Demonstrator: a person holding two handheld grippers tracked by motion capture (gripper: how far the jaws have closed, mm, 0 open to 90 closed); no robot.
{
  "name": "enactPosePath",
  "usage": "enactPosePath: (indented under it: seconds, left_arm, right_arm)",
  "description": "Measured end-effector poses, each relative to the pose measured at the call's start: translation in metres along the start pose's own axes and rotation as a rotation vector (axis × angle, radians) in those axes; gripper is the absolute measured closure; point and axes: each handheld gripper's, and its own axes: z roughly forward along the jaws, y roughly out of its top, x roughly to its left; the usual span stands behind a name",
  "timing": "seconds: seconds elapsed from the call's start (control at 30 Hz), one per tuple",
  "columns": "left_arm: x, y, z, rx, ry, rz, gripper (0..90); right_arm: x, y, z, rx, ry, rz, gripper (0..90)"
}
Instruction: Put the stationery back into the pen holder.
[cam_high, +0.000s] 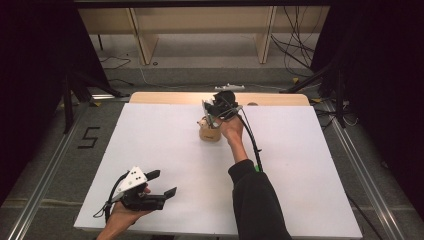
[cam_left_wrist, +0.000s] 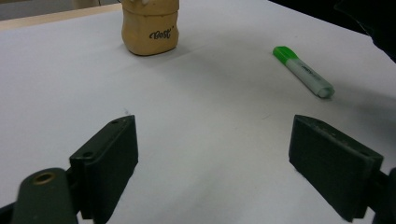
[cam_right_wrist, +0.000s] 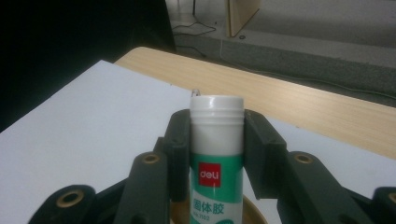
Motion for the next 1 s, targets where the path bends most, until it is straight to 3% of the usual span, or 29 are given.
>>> enactPosePath:
  seconds: [0.53, 0.63, 0.73, 0.87, 1.0]
  left_arm:
    - [0.000, 0.000, 0.000, -0.003, -0.002, 0.001, 15.4]
    - [0.000, 0.000, 0.000, -0.003, -0.003, 0.001, 15.4]
    - [0.000, 0.000, 0.000, 0.000, -0.003, 0.002, 15.4]
    - [0.000, 0.000, 0.000, -0.001, -0.002, 0.003, 15.4]
    - [0.000, -0.001, 0.000, 0.000, -0.001, 0.004, 15.4]
  right_arm:
    - [-0.001, -0.004, 0.006, 0.019, -0.006, 0.014, 65.1]
    - [-0.001, -0.005, 0.006, 0.038, -0.011, 0.030, 55.7]
    - [-0.005, 0.000, -0.001, 0.006, 0.028, 0.062, 48.5]
    - [-0.010, 0.007, -0.015, -0.028, 0.032, 0.065, 46.1]
    - [-0.013, 0.009, -0.026, -0.018, 0.034, 0.064, 41.1]
